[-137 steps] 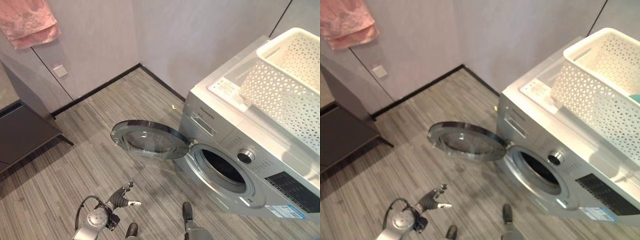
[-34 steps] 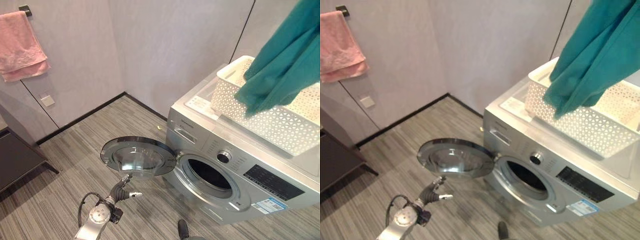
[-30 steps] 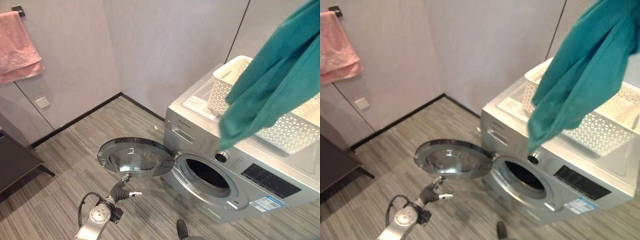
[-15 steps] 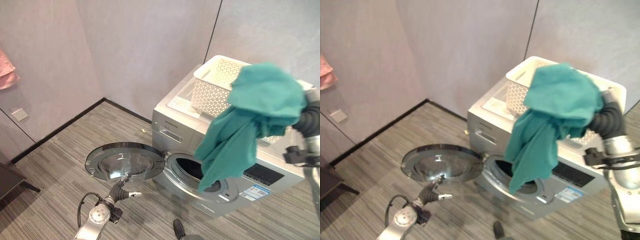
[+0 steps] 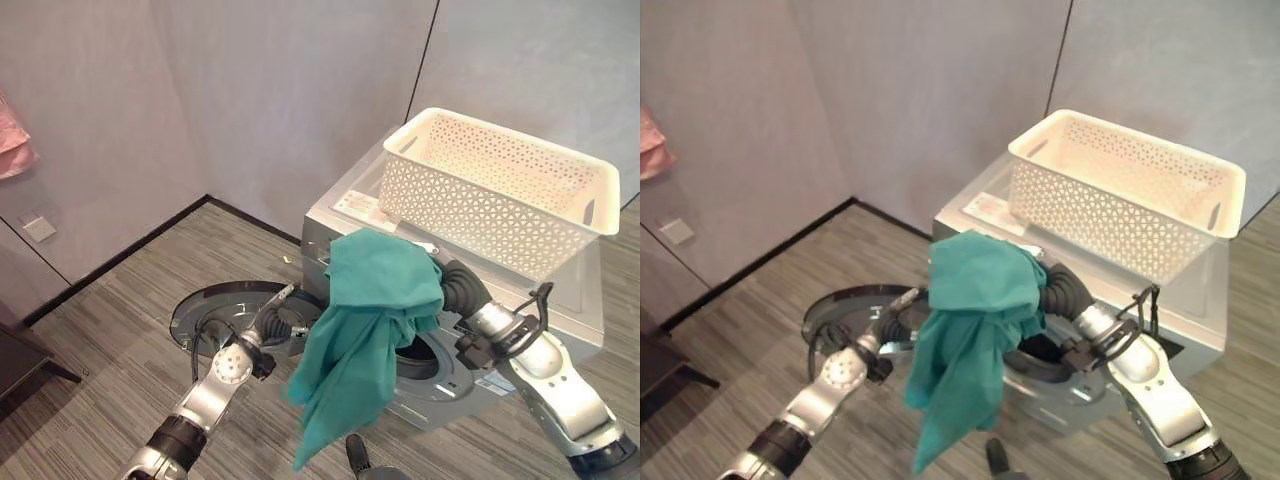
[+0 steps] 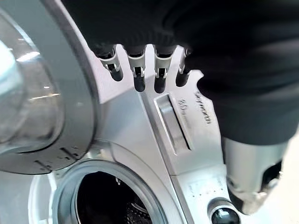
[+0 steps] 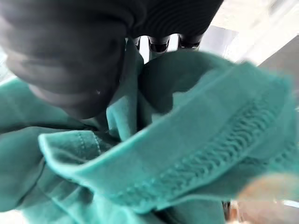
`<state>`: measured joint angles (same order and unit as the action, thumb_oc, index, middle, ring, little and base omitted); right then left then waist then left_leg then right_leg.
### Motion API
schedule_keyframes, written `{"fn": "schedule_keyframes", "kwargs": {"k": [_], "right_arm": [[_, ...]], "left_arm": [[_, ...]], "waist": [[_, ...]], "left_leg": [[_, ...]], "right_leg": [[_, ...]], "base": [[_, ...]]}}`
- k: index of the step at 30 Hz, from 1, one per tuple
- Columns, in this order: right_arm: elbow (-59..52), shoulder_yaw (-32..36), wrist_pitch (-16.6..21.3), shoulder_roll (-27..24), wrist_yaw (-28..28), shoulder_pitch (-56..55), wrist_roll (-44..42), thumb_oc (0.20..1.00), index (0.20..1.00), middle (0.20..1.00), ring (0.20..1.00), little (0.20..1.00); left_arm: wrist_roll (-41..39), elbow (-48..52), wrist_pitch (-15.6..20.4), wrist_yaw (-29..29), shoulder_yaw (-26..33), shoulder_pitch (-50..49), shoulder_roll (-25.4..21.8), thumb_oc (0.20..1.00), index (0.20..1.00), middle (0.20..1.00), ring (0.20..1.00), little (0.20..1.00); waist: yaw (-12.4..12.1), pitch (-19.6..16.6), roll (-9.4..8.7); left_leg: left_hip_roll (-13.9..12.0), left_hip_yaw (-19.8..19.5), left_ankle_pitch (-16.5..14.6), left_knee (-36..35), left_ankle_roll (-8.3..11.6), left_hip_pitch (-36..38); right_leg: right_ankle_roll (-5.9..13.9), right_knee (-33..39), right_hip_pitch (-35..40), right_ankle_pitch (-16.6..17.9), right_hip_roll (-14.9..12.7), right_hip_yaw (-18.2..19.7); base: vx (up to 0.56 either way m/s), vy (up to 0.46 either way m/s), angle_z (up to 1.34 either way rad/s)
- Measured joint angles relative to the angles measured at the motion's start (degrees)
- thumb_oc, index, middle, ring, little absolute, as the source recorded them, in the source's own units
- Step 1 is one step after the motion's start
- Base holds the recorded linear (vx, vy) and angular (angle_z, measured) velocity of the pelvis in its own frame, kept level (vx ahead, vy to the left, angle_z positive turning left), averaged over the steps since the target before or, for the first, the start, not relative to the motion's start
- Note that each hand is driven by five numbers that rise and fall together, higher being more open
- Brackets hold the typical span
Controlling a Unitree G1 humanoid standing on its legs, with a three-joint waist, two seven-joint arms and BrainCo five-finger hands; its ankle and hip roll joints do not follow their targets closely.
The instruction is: Grab the laundry basket,head to the washer,open it,put in the laundry and shut it.
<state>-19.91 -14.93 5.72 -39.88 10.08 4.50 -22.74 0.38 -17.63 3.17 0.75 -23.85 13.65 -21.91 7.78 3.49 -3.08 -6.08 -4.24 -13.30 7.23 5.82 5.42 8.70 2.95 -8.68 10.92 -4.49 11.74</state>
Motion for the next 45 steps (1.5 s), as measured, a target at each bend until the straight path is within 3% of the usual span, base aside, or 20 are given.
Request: {"fn": "schedule_keyframes", "kwargs": {"k": [4, 6, 7, 9, 10, 11, 12, 14, 15, 16, 17, 23, 26, 32, 36, 45], "right_arm": [[0.85, -0.40, -1.38, 3.45, -0.12, -1.14, 1.58, 0.200, 0.200, 0.200, 0.200, 0.200], [0.85, -0.34, -2.05, 4.07, -0.03, -1.90, 2.54, 0.200, 0.200, 0.200, 0.200, 0.200], [0.84, -0.08, -2.12, 4.21, 0.04, -2.82, 3.60, 0.200, 0.200, 0.200, 0.200, 0.200], [0.91, 0.33, -2.22, 4.90, 0.01, -4.26, 4.40, 0.200, 0.200, 0.200, 0.200, 0.200], [0.91, 0.34, -2.23, 5.28, 0.12, -5.21, 4.57, 0.200, 0.200, 0.200, 0.200, 0.200], [1.40, -0.15, -2.29, 6.34, 0.37, -5.87, 5.65, 0.200, 0.200, 0.200, 0.200, 0.200], [1.50, -0.55, -2.52, 6.47, 0.69, -6.01, 5.72, 0.200, 0.200, 0.200, 0.200, 0.200], [1.44, -1.01, -3.43, 6.48, 2.04, -6.42, 6.50, 0.200, 0.200, 0.200, 0.200, 0.200], [1.42, -1.01, -3.45, 6.47, 2.33, -6.76, 6.69, 0.200, 0.200, 0.200, 0.200, 0.200], [1.83, -1.15, -3.52, 6.73, 2.67, -6.75, 6.71, 0.200, 0.200, 0.200, 0.200, 0.200], [2.35, -1.91, -3.79, 6.84, 2.71, -6.14, 6.69, 0.200, 0.200, 0.200, 0.200, 0.200], [2.35, -2.58, -4.37, 6.03, 2.85, -6.28, 6.84, 0.200, 0.200, 0.200, 0.200, 0.200], [2.32, -2.33, -4.42, 2.75, 2.94, -6.25, 9.60, 0.200, 0.200, 0.200, 0.200, 0.200], [2.43, 1.63, -4.77, -3.81, 3.94, -6.71, 18.27, 0.200, 0.200, 0.200, 0.200, 0.200], [3.34, 4.08, -6.04, -4.72, 3.94, -7.54, 23.92, 0.200, 0.200, 0.200, 0.200, 0.200], [5.42, 4.33, -6.63, -4.10, 3.79, -8.29, 26.93, 0.200, 0.200, 0.200, 0.200, 0.200]], "left_arm": [[-0.07, -0.86, 0.38, 0.45, -0.04, 0.55, -0.12, 1.000, 1.000, 1.000, 1.000, 1.000], [-0.07, -2.16, 0.59, 0.43, -0.03, 0.38, -0.06, 1.000, 1.000, 1.000, 1.000, 1.000], [-0.09, -3.18, 0.54, 0.40, -0.02, 0.14, -0.16, 1.000, 1.000, 1.000, 1.000, 1.000], [-0.41, -3.32, 0.52, 0.39, 0.13, -0.43, -0.23, 1.000, 1.000, 1.000, 1.000, 1.000], [-0.51, -3.35, 0.54, 0.35, -0.05, -0.71, -0.34, 1.000, 1.000, 1.000, 1.000, 1.000], [-1.24, -3.55, 0.55, 0.27, 0.07, -1.29, -0.26, 1.000, 1.000, 1.000, 1.000, 1.000], [-2.41, -3.62, 0.49, 0.13, 0.13, -1.70, 0.08, 1.000, 1.000, 1.000, 1.000, 1.000], [-4.61, -3.60, 0.46, -0.59, -0.02, -3.00, 0.27, 1.000, 1.000, 1.000, 1.000, 1.000], [-5.10, -3.68, 0.40, -1.16, -0.08, -3.11, 0.14, 1.000, 1.000, 1.000, 1.000, 1.000], [-5.92, -3.75, 0.35, -1.72, -0.18, -3.00, 0.19, 1.000, 1.000, 1.000, 1.000, 1.000], [-7.16, -3.66, 0.41, -2.22, -0.67, -2.98, 0.14, 1.000, 1.000, 1.000, 1.000, 1.000], [-9.43, -0.90, 0.36, -6.32, -7.06, -1.64, 0.58, 1.000, 1.000, 1.000, 1.000, 1.000], [-9.43, -0.06, 0.34, -8.13, -10.53, -0.05, 0.92, 1.000, 1.000, 1.000, 1.000, 1.000], [-8.84, 2.12, 0.23, -10.43, -11.38, -0.14, 0.18, 1.000, 1.000, 1.000, 1.000, 1.000], [-5.97, 0.84, -0.10, -11.45, -13.64, -0.23, -0.40, 1.000, 1.000, 1.000, 1.000, 1.000], [-3.76, 0.25, -0.24, -13.34, -15.80, -0.69, 0.90, 1.000, 1.000, 1.000, 1.000, 1.000]], "waist": [[1.33, 3.52, -3.47], [1.34, 4.20, -3.96], [1.84, 4.52, -3.89], [1.79, 5.19, -3.51], [1.99, 5.22, -3.87], [0.64, 5.98, -3.19], [-0.14, 6.78, -1.96], [-0.83, 6.82, -0.45], [-0.84, 6.47, -1.09], [-0.52, 5.99, -1.81], [-0.75, 5.46, -1.58], [0.67, 3.81, -1.19], [0.82, 3.57, -0.95], [1.34, 3.08, 0.02], [1.31, 3.23, 0.24], [1.62, 4.43, 2.05]], "left_leg": [[5.21, 2.38, -3.60, 9.20, -3.01, -3.95], [6.77, 3.57, -4.53, 11.62, -4.34, -5.15], [8.43, 4.56, -5.14, 13.98, -5.73, -6.69], [8.90, 5.22, -4.91, 14.57, -6.85, -7.13], [10.09, 5.96, -4.91, 15.53, -7.49, -7.53], [9.20, 7.69, -4.83, 15.98, -8.25, -7.58], [7.91, 8.85, -4.80, 15.86, -8.45, -7.36], [6.79, 10.24, -3.15, 13.44, -8.36, -6.72], [7.49, 10.45, -2.57, 12.33, -8.33, -6.16], [8.35, 10.90, -1.95, 10.71, -8.15, -5.13], [8.37, 11.97, -1.71, 9.47, -7.99, -4.40], [6.72, 12.88, -0.84, 6.02, -6.64, -3.27], [6.41, 12.28, 0.35, 3.31, -5.97, -1.75], [6.63, 10.83, 2.15, 0.00, -5.86, -1.22], [6.61, 10.70, 2.45, -0.62, -5.80, -1.45], [6.45, 10.07, 4.34, -4.56, -5.50, -1.30]], "right_leg": [[1.21, -1.25, -1.97, 0.65, -3.29, 5.08], [1.63, -1.28, -2.56, -0.16, -4.72, 5.88], [1.34, -1.40, -3.25, -3.09, -6.25, 5.92], [1.63, -3.13, -4.21, -6.55, -7.33, 5.81], [0.66, -3.80, -4.71, -8.12, -7.65, 5.46], [0.37, -5.41, -5.58, -12.96, -8.26, 3.61], [0.50, -9.34, -7.45, -13.10, -7.32, 1.53], [0.79, -16.63, -8.79, -12.88, -5.18, -2.27], [0.48, -15.70, -7.02, -11.62, -5.14, -3.19], [0.02, -10.83, -4.05, -6.95, -5.10, -2.08], [0.16, -8.90, -3.37, -5.34, -4.98, -1.26], [0.42, -6.09, -3.02, -2.09, -3.23, -1.24], [0.14, -4.78, -1.89, -1.37, -2.78, -1.95], [0.03, -3.14, -1.38, -1.34, -3.40, -3.46], [-0.08, -2.19, -1.45, -0.94, -3.52, -3.93], [-0.23, 0.61, -1.44, 0.24, -3.50, -4.64]], "base": [[-0.17, 0.150, -0.48], [-0.09, 0.125, -0.30], [-0.12, 0.101, -0.27], [-0.17, 0.097, -0.13], [-0.15, 0.083, -0.26], [-0.11, 0.079, -0.47], [-0.06, 0.030, -0.64], [-0.03, 0.000, -0.47], [0.02, -0.033, -0.20], [0.12, -0.063, -0.30], [0.11, -0.048, -0.37], [0.05, -0.036, -0.17], [0.02, -0.026, 0.06], [-0.01, -0.017, 0.13], [-0.01, -0.005, 0.02], [0.01, -0.008, 0.03]]}}
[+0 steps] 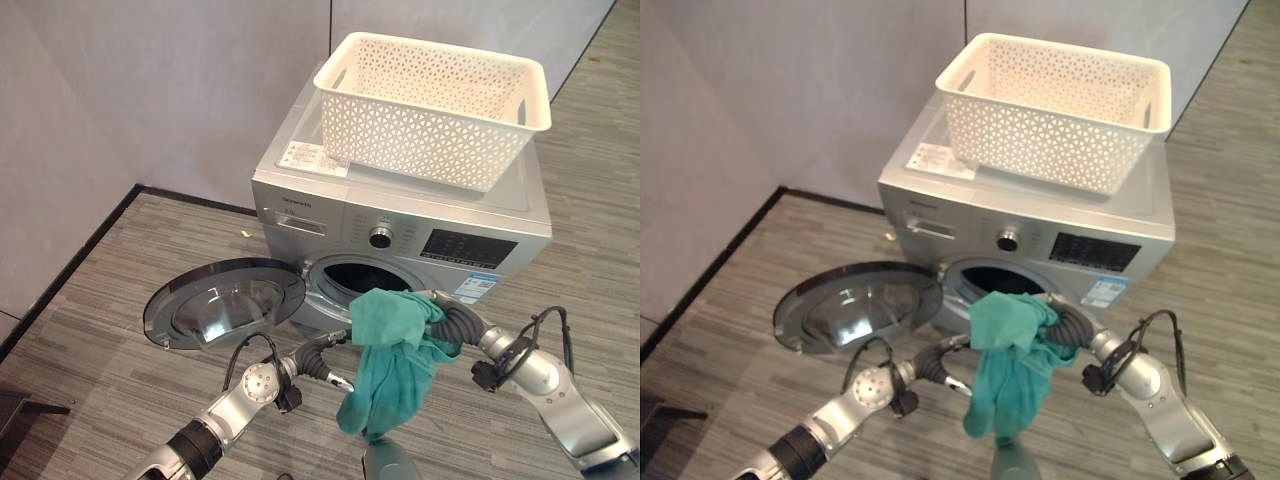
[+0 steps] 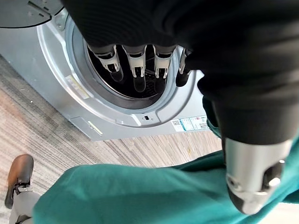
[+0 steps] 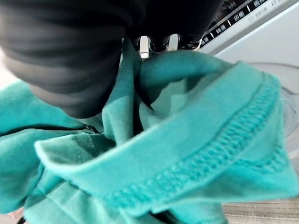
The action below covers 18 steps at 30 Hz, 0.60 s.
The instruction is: Grab the laundry basket,head to the washer,open it,put in the laundry and shut it.
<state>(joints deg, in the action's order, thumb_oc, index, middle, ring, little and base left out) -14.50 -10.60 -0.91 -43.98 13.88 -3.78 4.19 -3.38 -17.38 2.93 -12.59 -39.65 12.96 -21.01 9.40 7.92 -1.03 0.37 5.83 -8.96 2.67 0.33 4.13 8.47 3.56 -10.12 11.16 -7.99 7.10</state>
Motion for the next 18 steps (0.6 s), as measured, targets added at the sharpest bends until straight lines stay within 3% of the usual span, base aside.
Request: {"fn": "schedule_keyframes", "kwargs": {"k": [8, 11, 18], "right_arm": [[2.08, -1.04, -0.02, 4.57, -3.62, 2.62, 0.85, 0.200, 0.200, 0.200, 0.200, 0.200], [2.21, -1.19, -0.05, 5.60, -5.09, 3.08, 1.13, 0.200, 0.200, 0.200, 0.200, 0.200], [3.81, -1.16, -0.71, 6.09, -6.70, 3.18, 1.12, 0.200, 0.200, 0.200, 0.200, 0.200]], "left_arm": [[-0.08, -1.32, 0.00, 1.79, -2.18, 2.78, 5.99, 1.000, 1.000, 1.000, 1.000, 1.000], [-3.61, -2.80, -0.61, 3.18, -2.17, 3.04, 8.87, 1.000, 1.000, 1.000, 1.000, 1.000], [-8.02, -2.96, -2.32, 3.64, -3.73, 3.49, 9.56, 1.000, 1.000, 1.000, 1.000, 1.000]], "waist": [[-0.70, 0.27, 0.27], [-0.87, 0.30, 0.29], [-1.02, 0.66, 0.53]], "left_leg": [[-0.17, -0.73, 0.49, -1.15, 0.14, -0.17], [-0.40, -1.09, 0.55, -1.30, 0.24, -0.26], [-0.49, -3.27, 0.96, -1.48, 0.36, -0.57]], "right_leg": [[-0.07, 0.71, 0.04, 0.10, -0.08, -1.16], [-0.13, 0.83, 0.11, 0.04, 0.03, -1.58], [-0.17, 1.33, 1.19, -0.19, -0.43, -3.75]], "base": [[0.00, -0.017, 0.05], [0.01, -0.015, 0.05], [0.01, -0.012, 0.17]]}}
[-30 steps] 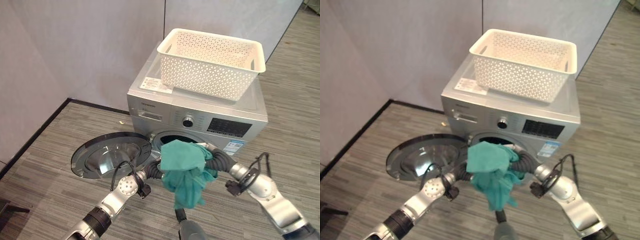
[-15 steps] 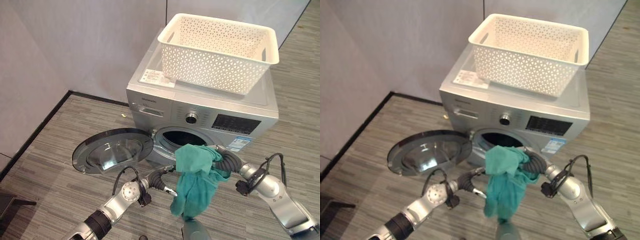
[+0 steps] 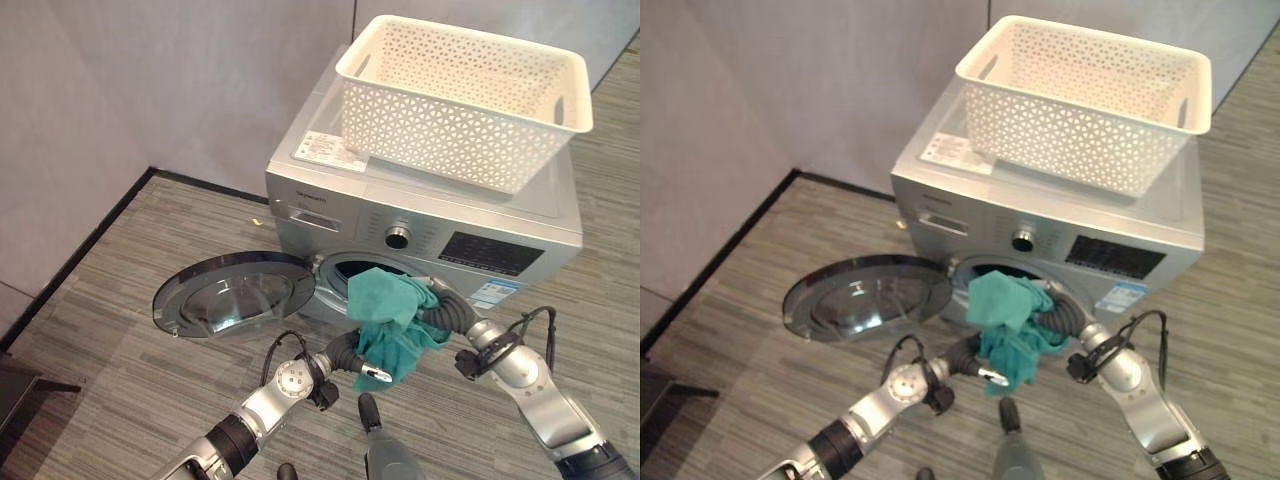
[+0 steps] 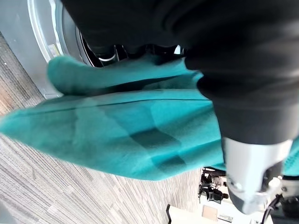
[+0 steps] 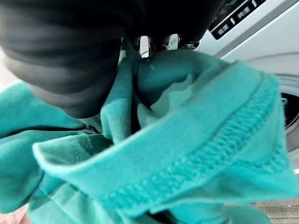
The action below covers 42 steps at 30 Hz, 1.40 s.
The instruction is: Grab the laundry basket,head to the washer,open it,put in the laundry and shut it.
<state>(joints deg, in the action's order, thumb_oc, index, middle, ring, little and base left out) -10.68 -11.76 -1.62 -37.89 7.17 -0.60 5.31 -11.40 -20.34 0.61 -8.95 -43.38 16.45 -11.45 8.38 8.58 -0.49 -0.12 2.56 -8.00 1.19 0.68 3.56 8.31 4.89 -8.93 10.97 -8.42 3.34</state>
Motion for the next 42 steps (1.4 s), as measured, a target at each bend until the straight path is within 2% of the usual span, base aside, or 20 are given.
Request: {"fn": "schedule_keyframes", "kwargs": {"k": [7, 12, 22, 23, 24, 25, 39, 42], "right_arm": [[0.73, -1.16, -0.90, 4.85, -3.77, 0.90, -2.25, 0.200, 0.200, 0.200, 0.200, 0.200], [2.90, -4.22, -0.90, 8.30, -7.18, 2.62, -6.67, 0.200, 0.200, 0.200, 0.200, 0.200], [8.48, -8.89, -0.29, 9.19, -8.64, 7.40, -13.76, 0.200, 0.200, 0.200, 0.200, 0.200], [9.05, -9.37, -0.24, 9.26, -8.82, 7.39, -14.74, 0.200, 0.200, 0.200, 0.200, 0.200], [9.16, -9.81, -0.24, 9.19, -9.12, 7.39, -15.28, 0.200, 0.200, 0.200, 0.200, 0.200], [9.17, -10.22, -0.24, 9.17, -9.49, 7.38, -15.57, 0.200, 0.200, 0.200, 0.200, 0.200], [9.19, -10.22, 1.54, 9.25, -10.75, 5.39, -15.79, 0.200, 0.200, 0.200, 0.200, 0.200], [8.83, -9.40, 1.87, 8.71, -10.17, 4.52, -15.77, 0.200, 0.200, 0.200, 0.200, 0.200]], "left_arm": [[-6.17, -0.35, -0.59, 2.83, -0.82, 1.09, 1.69, 1.000, 1.000, 1.000, 1.000, 1.000], [-6.48, -2.72, -0.63, 5.78, -2.06, 5.94, 2.64, 1.000, 1.000, 1.000, 1.000, 1.000], [3.10, -4.94, 0.39, 8.77, -4.51, 8.26, 1.55, 1.000, 1.000, 1.000, 1.000, 1.000], [3.13, -5.02, 0.52, 8.84, -4.58, 7.94, 1.27, 0.890, 0.890, 0.890, 0.890, 0.890], [3.13, -5.03, 0.52, 8.91, -4.62, 7.91, 1.07, 0.642, 0.642, 0.642, 0.642, 0.642], [3.10, -5.06, 0.58, 9.05, -4.77, 7.79, 0.82, 0.200, 0.200, 0.200, 0.200, 0.200], [3.03, -5.34, 3.44, 13.17, -4.65, 5.68, 1.11, 0.200, 0.200, 0.200, 0.200, 0.200], [3.99, -4.88, 4.95, 13.58, -1.69, 3.62, -0.34, 0.200, 0.200, 0.200, 0.200, 0.200]], "waist": [[0.10, 0.20, 0.26], [0.10, 0.20, 0.26], [0.07, 0.19, 0.25], [-0.02, 0.19, 0.25], [-0.04, 0.19, 0.25], [-0.19, 0.19, 0.25], [-0.69, 0.12, -0.13], [-0.60, 0.00, -0.53]], "left_leg": [[0.13, -0.73, 0.81, -1.34, 0.01, 0.33], [0.18, -1.18, 1.01, -1.42, 0.17, 0.23], [-0.04, -2.09, 1.16, -1.49, 0.32, 0.46], [-0.04, -2.10, 1.16, -1.50, 0.32, 0.45], [-0.04, -2.10, 1.16, -1.50, 0.32, 0.46], [-0.03, -2.12, 1.16, -1.50, 0.32, 0.44], [-0.28, -2.09, 1.24, -1.79, 0.46, 0.44], [-0.37, -2.13, 1.32, -1.98, 0.55, 0.40]], "right_leg": [[0.03, 0.00, 0.15, -0.23, -0.36, -0.96], [0.04, 0.00, 0.27, -0.24, -0.55, -1.45], [-0.10, 0.00, 0.96, -0.48, -0.51, -2.41], [-0.10, 0.00, 0.96, -0.48, -0.53, -2.44], [-0.10, 0.00, 0.96, -0.48, -0.52, -2.44], [-0.10, 0.00, 0.96, -0.48, -0.54, -2.45], [-0.18, 0.00, 0.78, -0.53, -0.27, -2.44], [-0.23, 0.02, 0.70, -0.56, -0.23, -2.54]], "base": [[0.01, -0.003, 0.04], [0.01, -0.009, 0.06], [0.01, -0.002, 0.05], [0.00, 0.000, 0.00], [0.00, 0.000, 0.00], [0.00, 0.000, 0.00], [0.00, -0.003, 0.00], [0.01, -0.003, 0.01]]}}
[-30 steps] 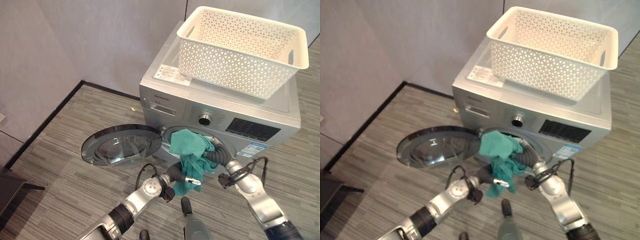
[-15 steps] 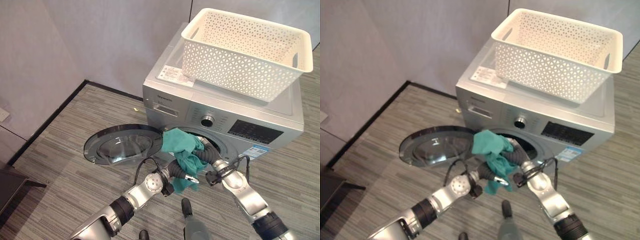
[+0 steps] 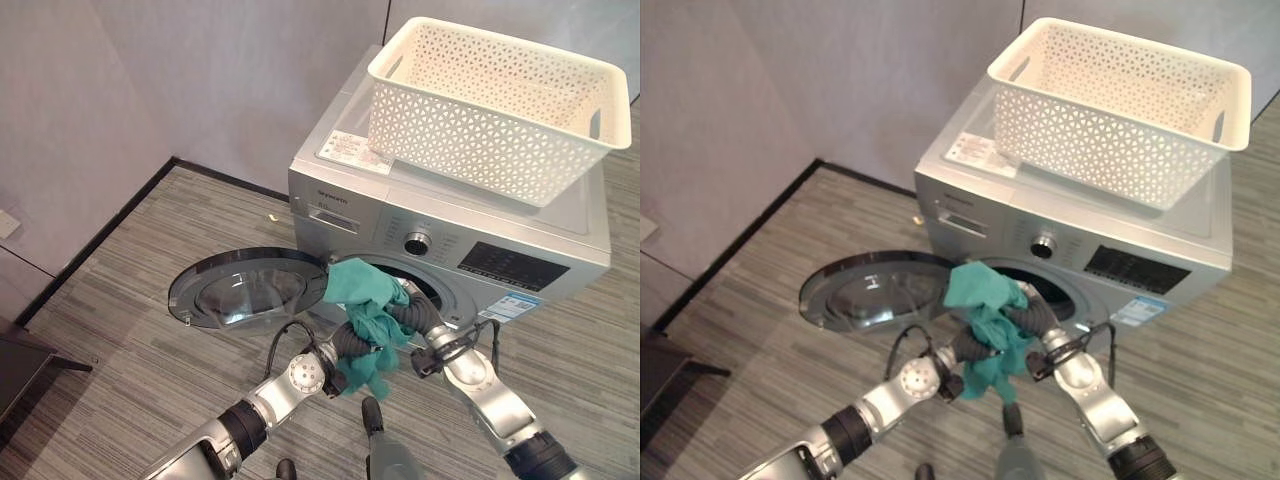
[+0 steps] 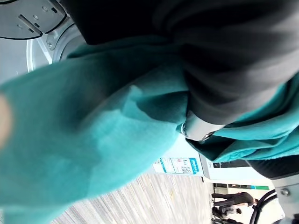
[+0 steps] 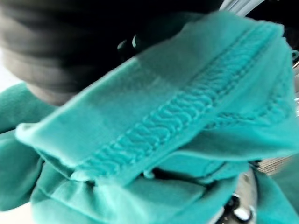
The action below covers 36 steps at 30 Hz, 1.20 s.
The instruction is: Grab the laundry basket,head to the washer,open it,put in the laundry and shut it.
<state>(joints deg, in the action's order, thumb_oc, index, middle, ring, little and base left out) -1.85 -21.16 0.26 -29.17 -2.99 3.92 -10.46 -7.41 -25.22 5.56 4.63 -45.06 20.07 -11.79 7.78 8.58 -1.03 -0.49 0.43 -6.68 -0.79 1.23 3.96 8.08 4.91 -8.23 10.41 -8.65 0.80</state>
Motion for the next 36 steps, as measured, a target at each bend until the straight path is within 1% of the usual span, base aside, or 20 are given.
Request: {"fn": "schedule_keyframes", "kwargs": {"k": [2, 3, 4, 5, 6, 7, 10, 13, 14, 16, 17, 18, 20, 22, 23, 26, 27, 30, 34, 36], "right_arm": [[-0.17, 1.72, 0.67, -0.12, 1.08, -2.34, 0.04, 0.310, 0.310, 0.310, 0.310, 0.310], [-0.20, 2.58, 0.98, -0.47, 1.91, -3.41, 0.14, 0.495, 0.495, 0.495, 0.495, 0.495], [-0.47, 3.59, 1.21, -0.57, 2.21, -4.18, 0.22, 0.495, 0.495, 0.495, 0.495, 0.495], [-1.43, 5.40, 1.34, -0.67, 2.66, -6.06, 0.24, 0.925, 0.925, 0.925, 0.925, 0.925], [-2.06, 6.52, 1.43, -0.68, 3.35, -6.92, 0.26, 1.000, 1.000, 1.000, 1.000, 1.000], [-2.84, 7.61, 1.94, -0.76, 3.81, -8.44, 0.23, 1.000, 1.000, 1.000, 1.000, 1.000], [-2.43, 8.12, 2.41, -0.57, 4.74, -9.47, -0.31, 1.000, 1.000, 1.000, 1.000, 1.000], [2.43, 7.53, 4.04, 2.45, 5.74, -8.73, -6.70, 1.000, 1.000, 1.000, 1.000, 1.000], [3.96, 5.13, 4.17, 3.06, 6.30, -8.42, -12.34, 1.000, 1.000, 1.000, 1.000, 1.000], [5.01, 4.16, 4.60, 3.35, 7.16, -8.12, -16.57, 1.000, 1.000, 1.000, 1.000, 1.000], [5.90, 4.25, 5.00, 3.32, 7.74, -9.10, -18.95, 1.000, 1.000, 1.000, 1.000, 1.000], [9.70, 4.74, 5.84, 3.15, 10.05, -11.13, -24.84, 1.000, 1.000, 1.000, 1.000, 1.000], [13.95, 5.01, 5.41, 2.82, 12.15, -13.58, -29.47, 1.000, 1.000, 1.000, 1.000, 1.000], [15.19, 4.93, 5.54, 2.93, 13.91, -14.16, -31.52, 1.000, 1.000, 1.000, 1.000, 1.000], [20.30, 7.00, 6.11, 4.89, 17.25, -14.34, -35.28, 1.000, 1.000, 1.000, 1.000, 1.000], [27.55, 9.14, 4.61, 6.78, 20.41, -14.87, -42.55, 1.000, 1.000, 1.000, 1.000, 1.000], [30.32, 10.42, 4.47, 8.41, 20.94, -14.56, -44.61, 1.000, 1.000, 1.000, 1.000, 1.000], [34.33, 11.44, 4.46, 10.25, 20.94, -14.05, -47.91, 1.000, 1.000, 1.000, 1.000, 1.000], [39.65, 14.54, 4.36, 13.37, 21.03, -12.25, -53.45, 1.000, 1.000, 1.000, 1.000, 1.000], [41.59, 16.14, 4.47, 13.83, 20.89, -11.60, -56.28, 1.000, 1.000, 1.000, 1.000, 1.000]], "left_arm": [[0.83, 5.25, 0.16, -0.64, -0.05, -0.49, -2.68, 0.200, 0.200, 0.200, 0.200, 0.200], [0.80, 7.25, 0.23, -1.41, 0.62, -0.53, -3.43, 0.200, 0.200, 0.200, 0.200, 0.200], [0.85, 8.41, 0.17, -1.74, 1.19, -0.56, -3.99, 0.200, 0.200, 0.200, 0.200, 0.200], [0.86, 10.42, 0.19, -2.40, 1.89, -0.80, -5.12, 0.200, 0.200, 0.200, 0.200, 0.200], [0.87, 11.94, 0.16, -2.80, 2.66, -1.50, -5.43, 0.200, 0.200, 0.200, 0.200, 0.200], [0.82, 14.50, 0.38, -3.26, 4.09, -2.86, -6.23, 0.200, 0.200, 0.200, 0.200, 0.200], [0.72, 14.44, 0.21, -3.37, 5.22, -3.53, -5.93, 0.200, 0.200, 0.200, 0.200, 0.200], [0.76, 3.71, 1.40, -0.94, 4.01, -0.15, 0.91, 0.200, 0.200, 0.200, 0.200, 0.200], [0.45, -4.41, 1.58, 0.33, 2.97, 2.21, 4.13, 0.200, 0.200, 0.200, 0.200, 0.200], [-0.96, -6.91, 1.48, 1.37, 3.75, 2.49, 5.37, 0.200, 0.200, 0.200, 0.200, 0.200], [-1.65, -6.91, 1.49, 1.52, 3.86, 2.47, 4.92, 0.200, 0.200, 0.200, 0.200, 0.200], [-2.51, -6.56, 1.59, 1.52, 4.51, 2.46, 4.07, 0.200, 0.200, 0.200, 0.200, 0.200], [-3.55, -5.43, 1.79, 1.57, 5.31, 2.45, 3.53, 0.200, 0.200, 0.200, 0.200, 0.200], [-3.77, -5.43, 1.79, 1.60, 6.03, 2.44, 3.05, 0.200, 0.200, 0.200, 0.200, 0.200], [-3.78, -5.75, 1.88, 1.56, 6.23, 2.54, 3.20, 0.200, 0.200, 0.200, 0.200, 0.200], [-3.98, -7.03, 1.91, 1.54, 6.38, 2.37, 3.44, 0.200, 0.200, 0.200, 0.200, 0.200], [-4.23, -8.29, 1.90, 1.59, 6.72, 2.42, 3.94, 0.200, 0.200, 0.200, 0.200, 0.200], [-7.03, -10.55, 1.89, 1.59, 6.75, 2.36, 5.42, 0.200, 0.200, 0.200, 0.200, 0.200], [-9.76, -12.47, 1.90, 1.91, 7.05, 2.45, 6.87, 0.200, 0.200, 0.200, 0.200, 0.200], [-10.16, -12.48, 1.90, 2.09, 7.45, 2.57, 7.43, 0.200, 0.200, 0.200, 0.200, 0.200]], "waist": [[-0.67, -0.02, -0.05], [-0.74, -0.02, -0.04], [-0.65, -0.02, -0.04], [-0.61, -0.02, -0.03], [-0.60, -0.02, -0.03], [-0.63, -0.02, -0.03], [-0.21, -0.09, -0.07], [-0.06, -0.51, -0.38], [1.41, -0.69, -0.67], [3.03, -0.69, -0.67], [4.04, -0.69, -0.66], [4.63, -0.71, -0.64], [4.54, -0.70, -0.63], [4.54, -0.67, -0.56], [4.53, -0.72, -0.52], [4.18, -0.74, 0.36], [4.21, -0.87, 0.58], [4.46, -0.97, 1.53], [5.28, -0.85, 1.82], [5.40, -0.66, 2.15]], "left_leg": [[-0.01, -0.19, 0.46, -0.71, -0.05, 0.07], [0.07, -0.48, 0.77, -1.20, -0.15, 0.12], [0.11, -0.75, 1.05, -1.61, -0.17, 0.19], [0.11, -1.33, 1.20, -1.70, -0.12, -0.01], [0.02, -1.36, 1.25, -1.85, -0.08, 0.07], [-0.07, -1.36, 1.27, -1.87, -0.05, 0.06], [-0.02, -1.23, 1.28, -1.91, -0.03, -0.02], [0.12, -0.06, 1.53, -2.61, 0.09, 0.06], [0.21, 0.89, 1.54, -3.07, 0.09, 0.08], [0.12, 2.13, 1.64, -3.46, 0.08, 0.00], [0.03, 2.40, 1.65, -3.54, 0.10, -0.02], [-0.41, 2.68, 1.65, -3.67, 0.11, 0.16], [-0.75, 2.43, 1.85, -4.10, 0.42, 0.12], [-0.84, 2.31, 2.00, -4.23, 0.62, 0.14], [-0.89, 1.92, 2.21, -4.33, 0.73, 0.04], [-0.83, 1.71, 2.25, -4.40, 0.75, -0.11], [-0.89, 1.70, 2.24, -4.41, 0.75, -0.10], [-0.89, 1.89, 2.24, -4.41, 0.76, -0.74], [-1.12, 2.03, 2.31, -4.41, 0.84, -1.27], [-1.11, 2.00, 2.31, -4.41, 0.84, -1.55]], "right_leg": [[-0.02, 0.00, -0.09, -0.05, -0.07, -0.19], [0.01, 0.01, -0.09, -0.09, -0.21, -0.43], [0.02, 0.01, -0.09, -0.09, -0.31, -0.79], [0.02, 0.01, -0.07, -0.11, -0.42, -1.31], [0.00, 0.02, -0.07, -0.16, -0.36, -1.36], [-0.01, 0.02, -0.07, -0.16, -0.26, -1.40], [-0.01, 0.02, -0.22, -0.16, -0.30, -1.31], [0.03, 0.02, -0.96, -0.12, -0.22, -0.50], [0.00, 0.02, -1.93, 0.03, 0.05, 0.67], [0.05, 0.01, -2.85, 0.43, 0.41, 1.90], [0.00, 0.01, -3.00, 0.51, 0.50, 2.07], [-0.02, 0.01, -2.90, 0.50, 0.63, 2.06], [-0.05, 0.01, -3.00, 0.48, 0.86, 1.73], [-0.12, 0.02, -3.04, 0.52, 0.93, 1.68], [-0.17, 0.02, -2.98, 0.51, 0.89, 1.41], [-0.23, 0.03, -3.02, 0.05, 1.02, 1.04], [-0.24, 0.04, -3.05, 0.02, 1.10, 1.06], [-0.28, 0.04, -3.82, 0.09, 1.20, 1.34], [-0.40, 0.03, -4.42, 0.20, 1.49, 1.45], [-0.40, 0.03, -4.63, 0.20, 1.44, 1.40]], "base": [[0.02, -0.009, 0.09], [0.00, -0.001, 0.11], [0.02, -0.009, 0.18], [0.02, -0.016, 0.14], [0.02, -0.019, 0.11], [0.00, 0.000, 0.00], [-0.01, -0.005, -0.01], [-0.02, 0.001, -0.18], [-0.01, 0.019, -0.39], [0.00, 0.018, -0.37], [0.00, 0.004, -0.21], [0.00, -0.001, -0.06], [0.00, 0.000, 0.02], [0.00, -0.004, 0.06], [0.00, -0.003, 0.12], [0.01, 0.002, 0.05], [0.00, 0.000, 0.00], [0.00, 0.005, -0.03], [0.00, 0.002, -0.01], [0.00, 0.000, 0.02]]}}
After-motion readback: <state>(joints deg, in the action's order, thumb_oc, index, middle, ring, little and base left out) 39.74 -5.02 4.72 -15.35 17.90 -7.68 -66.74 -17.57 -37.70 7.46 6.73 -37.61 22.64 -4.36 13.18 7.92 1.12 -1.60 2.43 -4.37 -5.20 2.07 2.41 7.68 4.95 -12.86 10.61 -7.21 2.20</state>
